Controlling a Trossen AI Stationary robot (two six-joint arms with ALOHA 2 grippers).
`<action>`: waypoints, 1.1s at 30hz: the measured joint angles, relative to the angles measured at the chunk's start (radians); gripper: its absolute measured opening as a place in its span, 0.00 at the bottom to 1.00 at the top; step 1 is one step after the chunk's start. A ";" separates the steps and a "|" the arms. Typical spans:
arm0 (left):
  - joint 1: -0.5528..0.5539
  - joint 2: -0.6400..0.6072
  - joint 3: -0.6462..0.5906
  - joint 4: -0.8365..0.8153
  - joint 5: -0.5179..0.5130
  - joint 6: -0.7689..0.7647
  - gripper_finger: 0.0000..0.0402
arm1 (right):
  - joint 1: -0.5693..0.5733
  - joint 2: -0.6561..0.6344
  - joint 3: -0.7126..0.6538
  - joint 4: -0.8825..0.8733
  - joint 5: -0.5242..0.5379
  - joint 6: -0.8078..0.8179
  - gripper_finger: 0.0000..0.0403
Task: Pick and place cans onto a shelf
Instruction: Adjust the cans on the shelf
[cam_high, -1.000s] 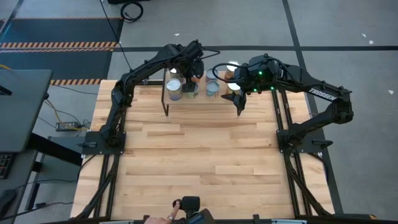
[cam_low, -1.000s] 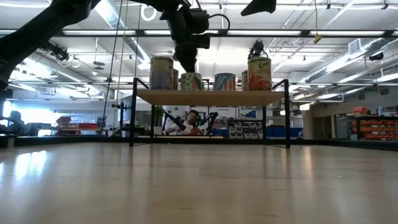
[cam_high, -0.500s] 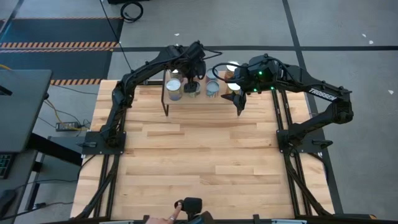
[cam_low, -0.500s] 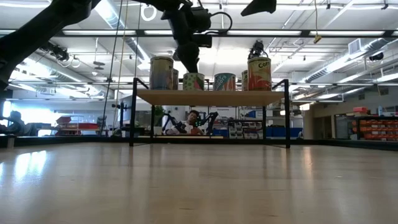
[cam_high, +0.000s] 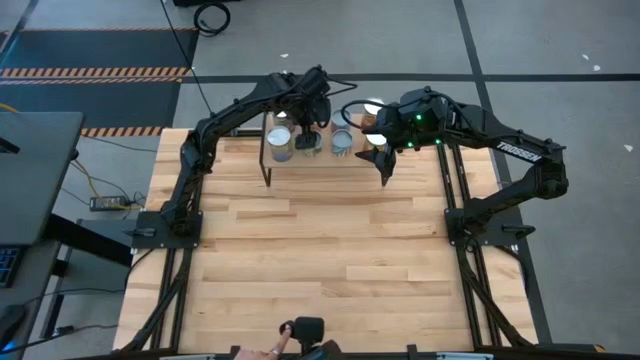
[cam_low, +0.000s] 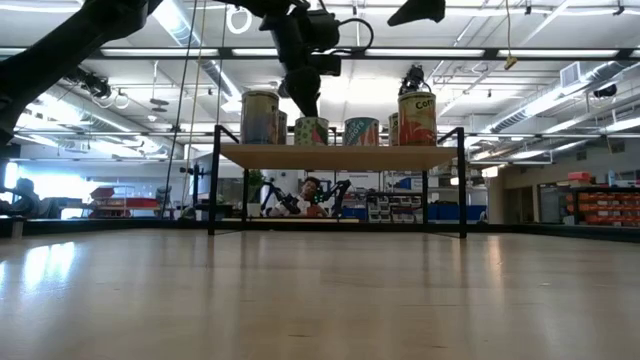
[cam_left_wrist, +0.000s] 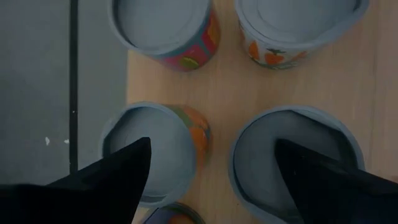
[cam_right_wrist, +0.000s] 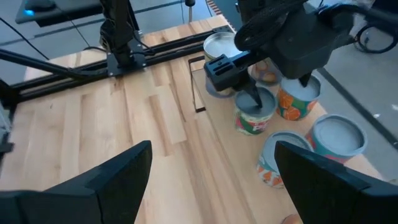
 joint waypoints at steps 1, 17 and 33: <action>0.000 0.000 0.005 0.001 -0.004 -0.007 0.87 | 0.000 0.000 0.000 0.000 -0.009 0.013 0.86; 0.086 -0.064 0.001 0.147 -0.083 -0.143 0.87 | -0.008 -0.002 0.000 0.060 0.024 -0.053 0.86; 0.085 -0.051 -0.160 0.255 -0.121 -0.156 0.87 | -0.060 -0.002 0.000 0.060 0.032 -0.084 0.86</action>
